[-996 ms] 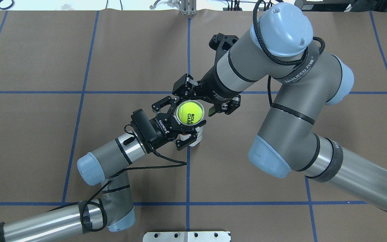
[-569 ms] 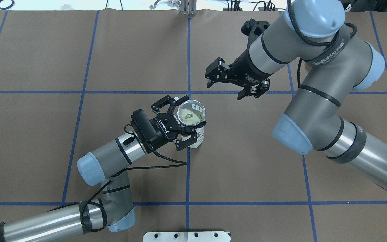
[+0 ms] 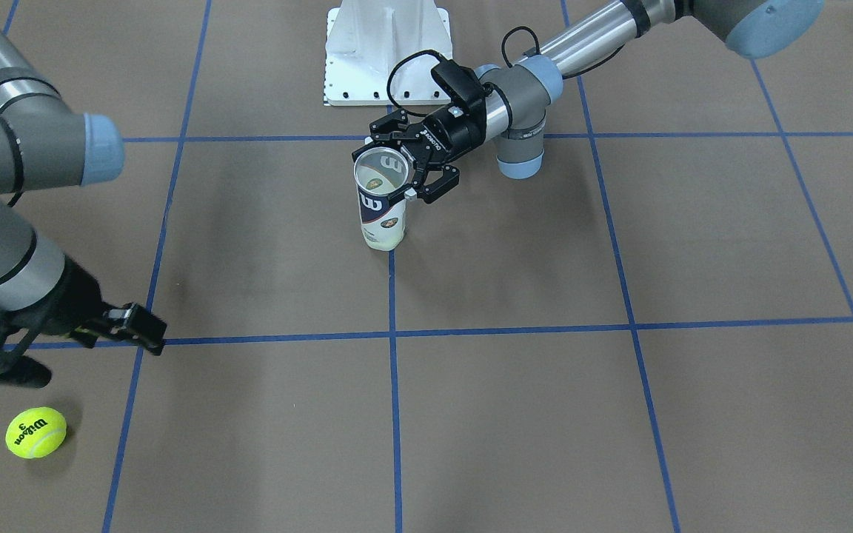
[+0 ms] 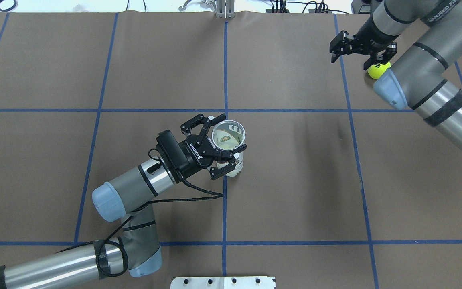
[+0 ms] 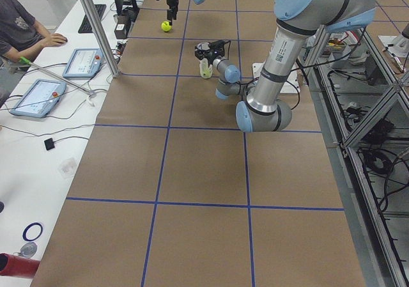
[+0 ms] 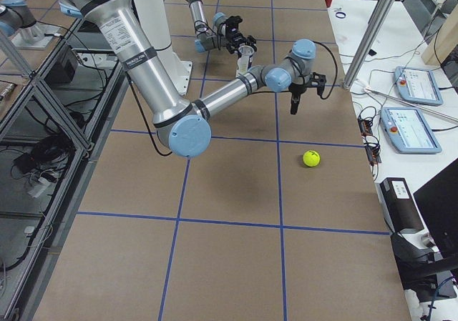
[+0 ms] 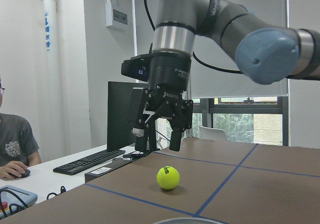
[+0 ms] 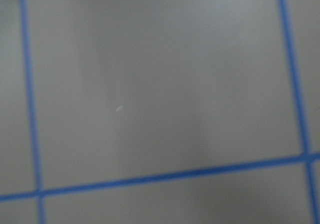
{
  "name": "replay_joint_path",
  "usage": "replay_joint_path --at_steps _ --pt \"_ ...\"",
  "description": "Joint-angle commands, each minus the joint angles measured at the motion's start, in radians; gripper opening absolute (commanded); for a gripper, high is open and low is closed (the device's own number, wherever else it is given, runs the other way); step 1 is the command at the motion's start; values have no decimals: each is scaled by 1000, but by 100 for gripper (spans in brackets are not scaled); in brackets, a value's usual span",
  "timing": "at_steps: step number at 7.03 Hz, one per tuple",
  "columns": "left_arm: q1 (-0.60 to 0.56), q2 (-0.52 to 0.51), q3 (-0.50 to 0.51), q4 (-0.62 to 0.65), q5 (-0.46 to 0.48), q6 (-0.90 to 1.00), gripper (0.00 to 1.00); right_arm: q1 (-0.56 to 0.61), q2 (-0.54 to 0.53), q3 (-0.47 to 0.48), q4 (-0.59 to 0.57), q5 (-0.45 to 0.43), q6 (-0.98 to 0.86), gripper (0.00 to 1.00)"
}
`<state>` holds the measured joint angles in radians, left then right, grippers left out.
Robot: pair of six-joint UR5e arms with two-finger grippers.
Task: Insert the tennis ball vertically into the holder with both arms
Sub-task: 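Move the right gripper to the second tennis ball farther away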
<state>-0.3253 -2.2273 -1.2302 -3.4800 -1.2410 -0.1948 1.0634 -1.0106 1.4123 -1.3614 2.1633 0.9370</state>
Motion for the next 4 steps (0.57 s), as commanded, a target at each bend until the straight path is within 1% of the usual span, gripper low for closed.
replay_joint_path --at_steps 1,2,3,4 --pt "0 2 1 1 0 0 93 27 16 -241 211 -199 -46 100" --pt "0 2 1 1 0 0 93 24 18 -283 264 -213 -41 100" --pt "0 3 1 1 0 0 93 10 17 -300 272 -249 -38 100" --pt "0 3 1 1 0 0 93 -23 17 -306 275 -302 -29 100"
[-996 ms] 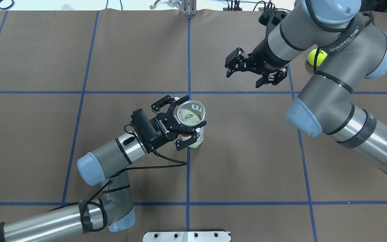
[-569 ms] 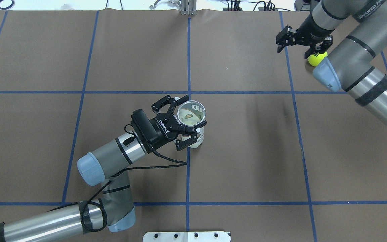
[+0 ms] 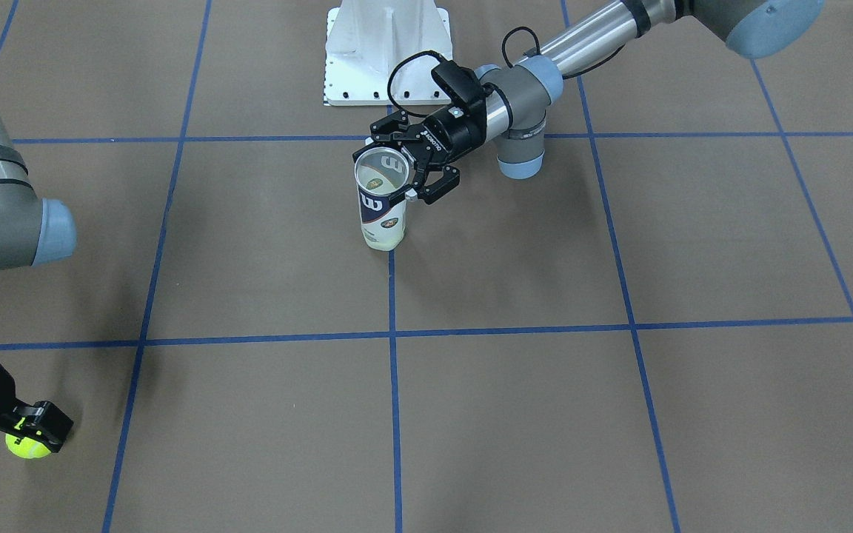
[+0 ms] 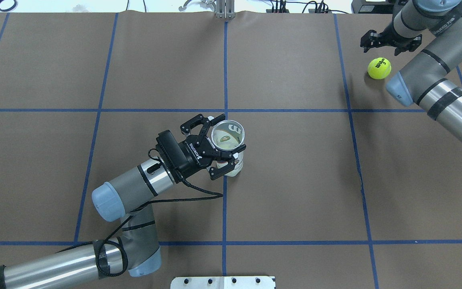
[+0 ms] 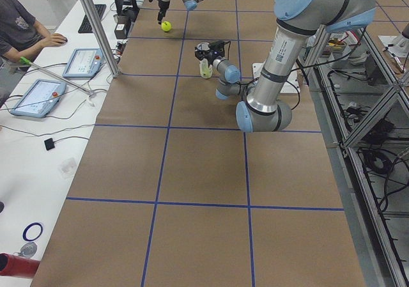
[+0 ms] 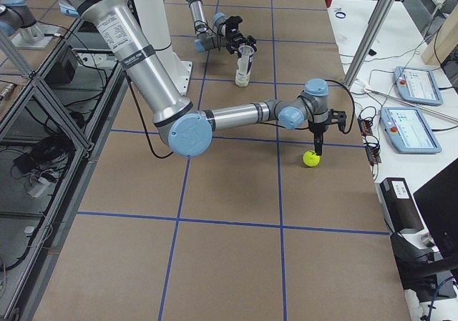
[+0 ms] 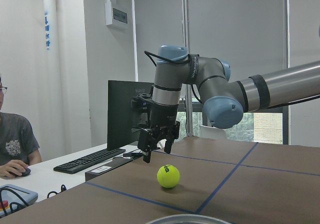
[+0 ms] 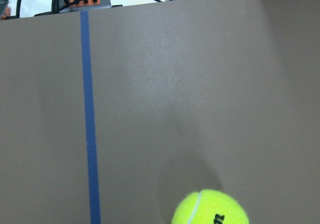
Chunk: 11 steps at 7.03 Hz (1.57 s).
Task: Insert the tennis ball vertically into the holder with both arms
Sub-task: 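Move the right gripper to the second tennis ball farther away, then grasp the second tennis ball with the right gripper and lift it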
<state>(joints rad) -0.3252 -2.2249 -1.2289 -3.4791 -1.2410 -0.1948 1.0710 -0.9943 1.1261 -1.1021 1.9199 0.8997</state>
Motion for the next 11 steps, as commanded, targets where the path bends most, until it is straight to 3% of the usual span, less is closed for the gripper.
replay_joint_path --at_steps 1,3,4,5,6,8,10,11 --pt "0 -1 0 -1 0 0 93 -54 -7 -32 21 -73 8 100" --pt "0 1 0 -2 0 0 93 -68 -15 -75 45 -97 1 99" --pt "0 1 0 -2 0 0 93 -72 -14 -89 45 -120 -1 93" --pt "0 1 0 -2 0 0 93 -72 -12 -89 45 -121 -1 58" --pt "0 1 0 0 0 0 93 -71 -9 -89 45 -121 1 1" --pt "0 -1 0 -2 0 0 93 -65 -6 -48 38 -108 1 0" --pt "0 -1 0 0 0 0 93 -62 -14 248 -237 14 43 0" --pt "0 -1 0 -1 2 0 93 -92 -15 429 -374 83 192 0"
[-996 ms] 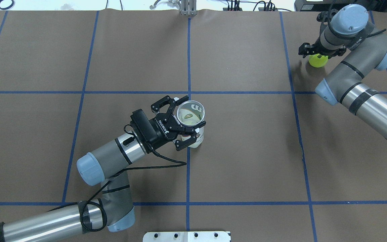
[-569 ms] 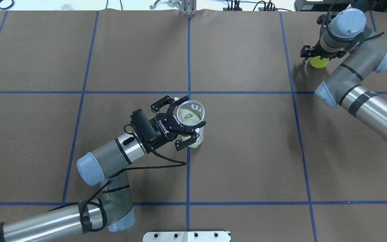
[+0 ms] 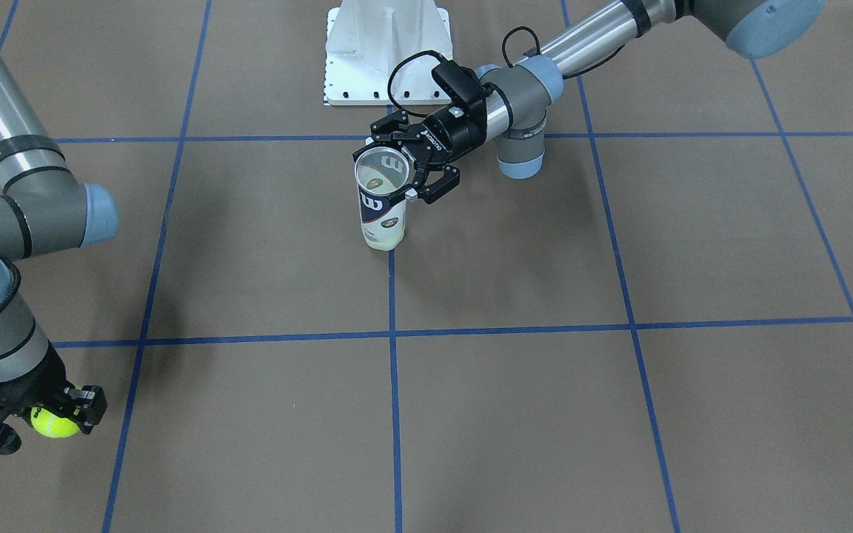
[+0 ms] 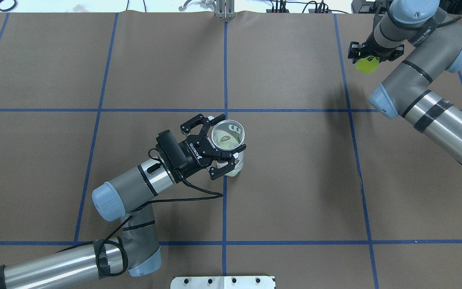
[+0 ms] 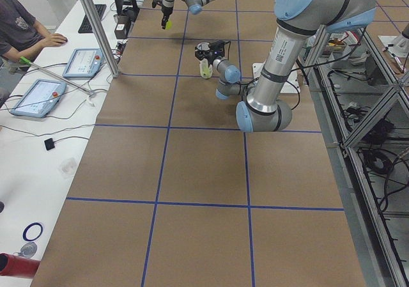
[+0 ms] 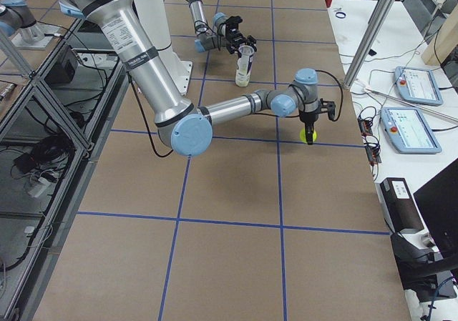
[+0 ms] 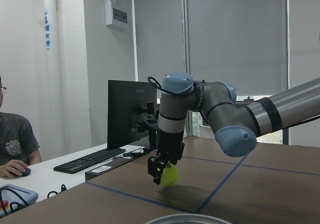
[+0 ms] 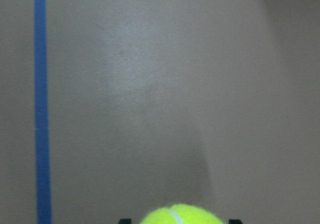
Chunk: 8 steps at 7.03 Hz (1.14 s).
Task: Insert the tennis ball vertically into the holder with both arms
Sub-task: 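Grasp the second tennis ball with the right gripper and lift it, then carry the second ball with the right gripper over the can's opening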
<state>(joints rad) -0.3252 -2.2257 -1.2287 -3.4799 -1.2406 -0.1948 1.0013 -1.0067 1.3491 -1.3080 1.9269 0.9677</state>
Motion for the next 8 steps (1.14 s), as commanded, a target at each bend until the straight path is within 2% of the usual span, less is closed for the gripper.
replay_joint_path --at_steps 1,2,3,4,5,8 --pt "0 -2 0 -1 1 0 93 -61 3 380 -263 148 284 0" --pt "0 0 0 1 1 0 93 -138 23 506 -325 150 439 0" --pt "0 -2 0 1 3 0 93 -212 107 536 -355 149 551 0" --pt "0 0 0 1 3 0 93 -298 167 538 -356 114 674 0" --pt "0 0 0 -1 3 0 93 -366 204 539 -356 74 706 0" --pt "0 -2 0 1 13 0 93 -423 238 536 -355 35 710 0"
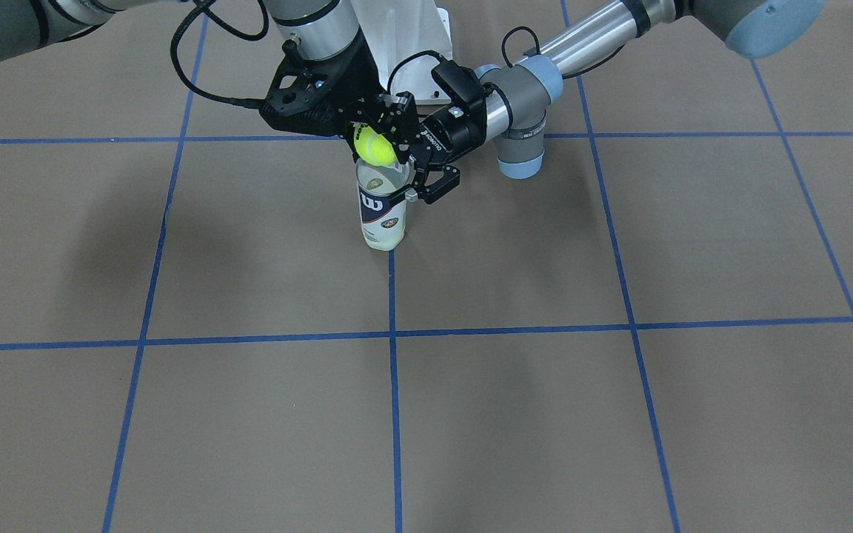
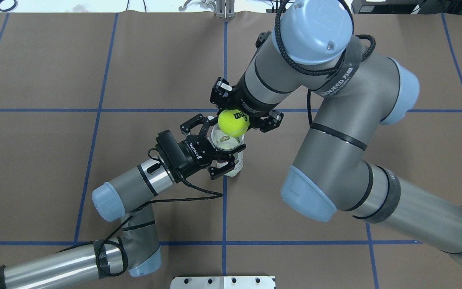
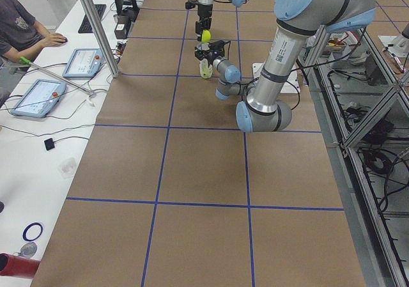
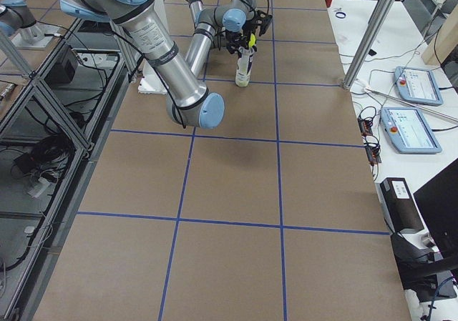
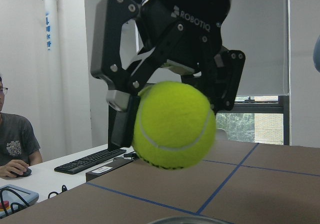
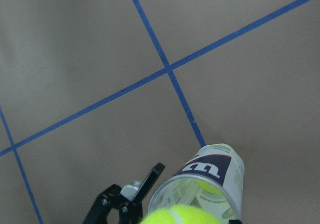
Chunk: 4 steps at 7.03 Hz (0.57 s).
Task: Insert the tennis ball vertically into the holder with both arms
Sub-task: 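Carry the second ball with the right gripper over the can's opening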
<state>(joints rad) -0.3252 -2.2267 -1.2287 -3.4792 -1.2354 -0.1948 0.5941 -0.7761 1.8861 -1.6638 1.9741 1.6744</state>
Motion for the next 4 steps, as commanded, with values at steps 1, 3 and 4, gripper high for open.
replay_joint_path --at_steps 1,3,4 --pt "0 -1 2 0 8 0 93 -16 9 2 -1 -11 2 0" --pt "3 -1 2 0 10 0 93 -16 5 1 -1 -9 1 0" --pt "5 -1 2 0 8 0 93 -16 3 1 -1 -8 -1 0"
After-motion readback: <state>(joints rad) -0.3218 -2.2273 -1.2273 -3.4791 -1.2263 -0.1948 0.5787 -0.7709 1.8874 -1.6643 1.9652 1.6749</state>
